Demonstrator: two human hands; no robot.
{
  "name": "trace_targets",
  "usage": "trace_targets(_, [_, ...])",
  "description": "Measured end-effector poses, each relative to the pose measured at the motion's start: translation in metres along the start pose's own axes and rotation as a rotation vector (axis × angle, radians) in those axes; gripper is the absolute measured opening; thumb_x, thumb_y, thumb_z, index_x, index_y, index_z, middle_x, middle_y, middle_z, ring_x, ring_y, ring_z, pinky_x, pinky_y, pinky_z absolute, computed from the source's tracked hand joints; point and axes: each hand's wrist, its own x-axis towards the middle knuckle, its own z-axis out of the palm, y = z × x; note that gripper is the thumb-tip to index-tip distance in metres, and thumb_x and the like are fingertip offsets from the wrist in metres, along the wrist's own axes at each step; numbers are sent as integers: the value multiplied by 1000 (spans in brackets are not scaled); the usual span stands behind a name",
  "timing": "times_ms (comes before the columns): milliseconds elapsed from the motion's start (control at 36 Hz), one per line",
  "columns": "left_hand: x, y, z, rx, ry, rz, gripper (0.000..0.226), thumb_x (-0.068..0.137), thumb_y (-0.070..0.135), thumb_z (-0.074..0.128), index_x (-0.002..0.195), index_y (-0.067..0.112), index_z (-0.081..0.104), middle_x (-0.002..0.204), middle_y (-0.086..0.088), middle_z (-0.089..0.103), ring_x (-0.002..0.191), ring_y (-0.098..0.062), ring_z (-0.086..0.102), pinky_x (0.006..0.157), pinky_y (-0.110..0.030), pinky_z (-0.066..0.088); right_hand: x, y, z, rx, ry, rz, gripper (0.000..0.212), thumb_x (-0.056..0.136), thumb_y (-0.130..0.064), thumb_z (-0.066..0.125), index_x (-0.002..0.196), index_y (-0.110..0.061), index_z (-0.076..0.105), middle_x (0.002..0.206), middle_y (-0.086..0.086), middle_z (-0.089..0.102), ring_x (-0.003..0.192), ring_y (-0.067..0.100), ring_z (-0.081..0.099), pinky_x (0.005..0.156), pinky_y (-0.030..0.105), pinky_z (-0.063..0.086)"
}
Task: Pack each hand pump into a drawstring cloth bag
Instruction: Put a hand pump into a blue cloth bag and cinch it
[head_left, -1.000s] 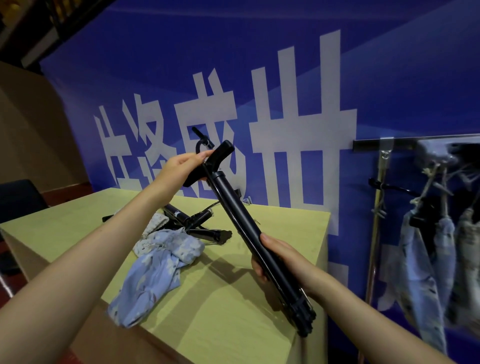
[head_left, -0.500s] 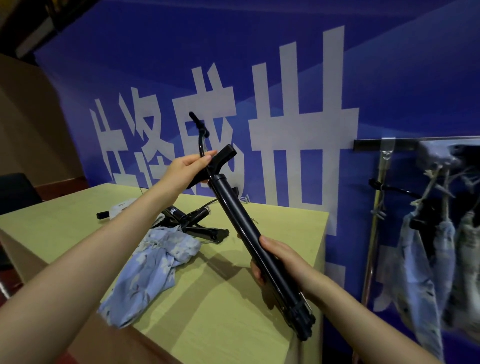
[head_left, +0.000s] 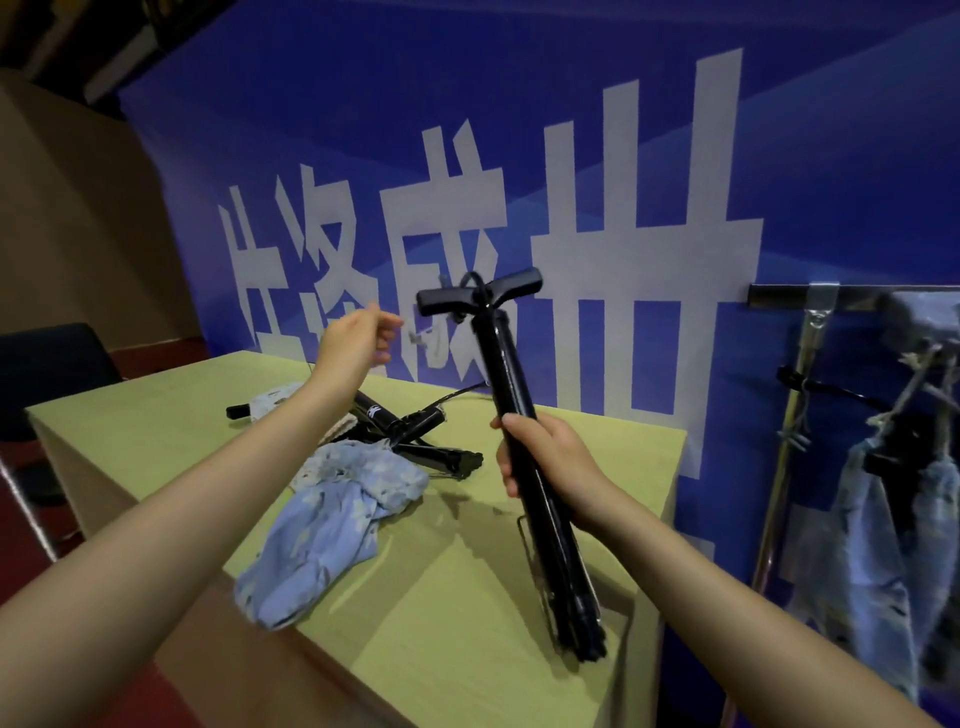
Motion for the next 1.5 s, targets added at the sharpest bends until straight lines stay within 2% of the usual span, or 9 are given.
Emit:
trace_targets(139, [-31, -25, -14, 106, -250, -279, 48, 105, 33, 31, 82, 4, 61, 73, -10, 58, 58, -19, 53, 50, -23, 50, 25, -15, 13, 119, 135, -107, 14, 98, -19, 50, 94, -6, 48, 61, 4, 58, 47, 19, 53, 48, 29, 44])
trace_targets(250, [-68, -48, -10, 209, -550, -403, 59, 105, 45, 21, 101, 2, 61, 83, -15, 66, 64, -23, 64, 60, -29, 56, 43, -29, 29, 239, 245, -205, 10, 96, -15, 52, 87, -12, 47, 63, 6, 54, 48, 18, 52, 47, 27, 46])
trace_targets(361, [-96, -45, 5, -68, -721, -467, 58, 102, 53, 20, 125, 12, 55, 97, -11, 68, 79, -23, 66, 63, -29, 53, 53, -32, 44, 331, 328, -259, 10, 96, -15, 53, 87, -15, 49, 67, 7, 55, 53, 18, 54, 55, 29, 50])
trace_targets(556, [-106, -44, 13, -134, -328, -134, 38, 103, 40, 38, 102, 11, 64, 72, -16, 66, 52, -25, 58, 47, -27, 49, 56, -21, 33, 39, 171, -149, 16, 91, -22, 63, 101, -12, 54, 86, 6, 69, 79, 15, 70, 69, 29, 56])
trace_targets(806, [-81, -65, 4, 111, -206, 78, 40, 103, 34, 39, 84, 14, 68, 66, -11, 64, 55, -17, 61, 55, -28, 49, 48, -15, 11, 138, -14, 46, 30, 90, -16, 66, 111, 2, 53, 95, 16, 72, 87, 30, 72, 72, 33, 59])
trace_targets(1028, [-23, -106, -69, 495, 132, 37, 49, 102, 35, 35, 68, 6, 55, 57, -6, 44, 54, -18, 40, 54, -27, 30, 53, -1, 10, 161, 110, -1, 19, 92, -15, 63, 104, -3, 55, 101, 22, 71, 88, 34, 71, 55, 19, 52])
trace_targets(1222, [-21, -135, -81, 771, -220, -448, 80, 97, 63, 11, 65, 9, 60, 62, -7, 58, 51, -20, 48, 57, -24, 40, 64, 16, 13, 117, 210, 0, 14, 91, -18, 64, 102, -11, 58, 103, 12, 71, 95, 24, 71, 78, 31, 58])
trace_targets(1389, [-11, -145, -62, 728, -69, -363, 59, 88, 64, 50, 55, 16, 41, 52, -2, 41, 47, -18, 41, 53, -27, 32, 64, 32, 16, 53, 272, 8, 24, 91, -19, 65, 108, -4, 58, 103, 11, 71, 93, 20, 71, 79, 33, 59])
trace_targets(1500, [0, -147, -49, 478, -19, -498, 35, 82, 35, 73, 86, 6, 55, 75, -12, 59, 61, -24, 56, 54, -27, 43, 61, 32, 15, 17, 288, 3, 13, 91, -19, 64, 100, -11, 60, 97, 7, 72, 89, 18, 72, 81, 35, 59])
